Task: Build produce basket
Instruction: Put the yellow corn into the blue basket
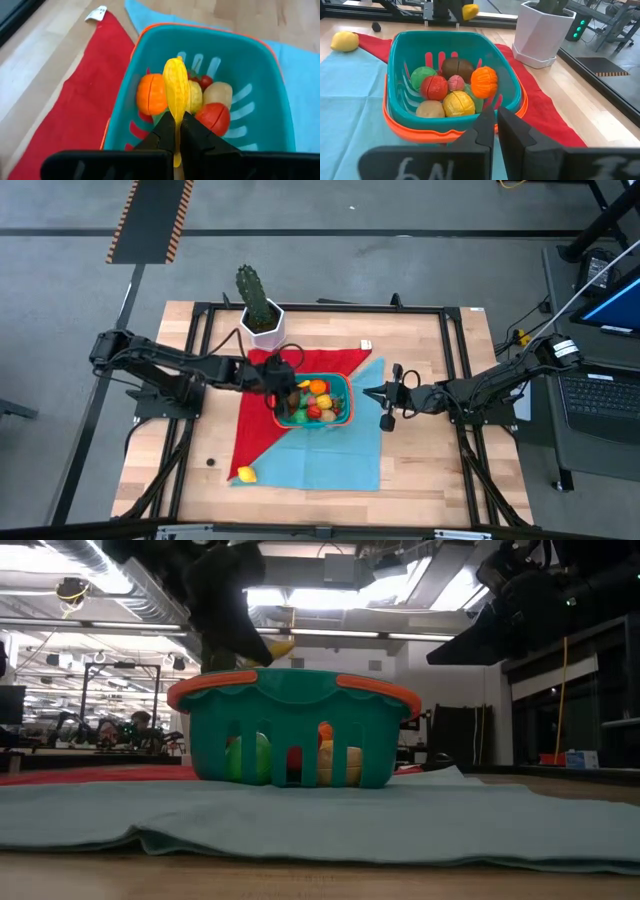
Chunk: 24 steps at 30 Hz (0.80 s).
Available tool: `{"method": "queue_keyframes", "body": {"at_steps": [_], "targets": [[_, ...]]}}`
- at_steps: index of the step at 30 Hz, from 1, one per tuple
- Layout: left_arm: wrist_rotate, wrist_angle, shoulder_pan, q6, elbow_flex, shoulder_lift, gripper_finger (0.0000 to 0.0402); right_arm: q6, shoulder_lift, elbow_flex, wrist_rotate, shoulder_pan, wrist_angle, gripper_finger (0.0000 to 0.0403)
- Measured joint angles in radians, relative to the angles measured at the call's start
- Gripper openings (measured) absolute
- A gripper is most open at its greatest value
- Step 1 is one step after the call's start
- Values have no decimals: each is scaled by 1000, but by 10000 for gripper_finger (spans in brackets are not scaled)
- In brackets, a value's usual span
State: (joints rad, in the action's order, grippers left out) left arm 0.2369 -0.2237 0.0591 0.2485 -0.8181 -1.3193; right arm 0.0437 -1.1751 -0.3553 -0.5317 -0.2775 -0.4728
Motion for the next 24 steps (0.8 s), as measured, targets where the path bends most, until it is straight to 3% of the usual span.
{"method": "queue_keyframes", "body": {"at_steps": [7,16,24], "targets": [[-23,-74,-16,0,-20,-31,3,-7,0,0,0,0,21,26],[-20,-278,-18,-61,-202,-238,3,4,0,0,1,18,39,26],[-19,-370,-18,-75,-261,-293,44,4,0,0,1,18,53,26]]}}
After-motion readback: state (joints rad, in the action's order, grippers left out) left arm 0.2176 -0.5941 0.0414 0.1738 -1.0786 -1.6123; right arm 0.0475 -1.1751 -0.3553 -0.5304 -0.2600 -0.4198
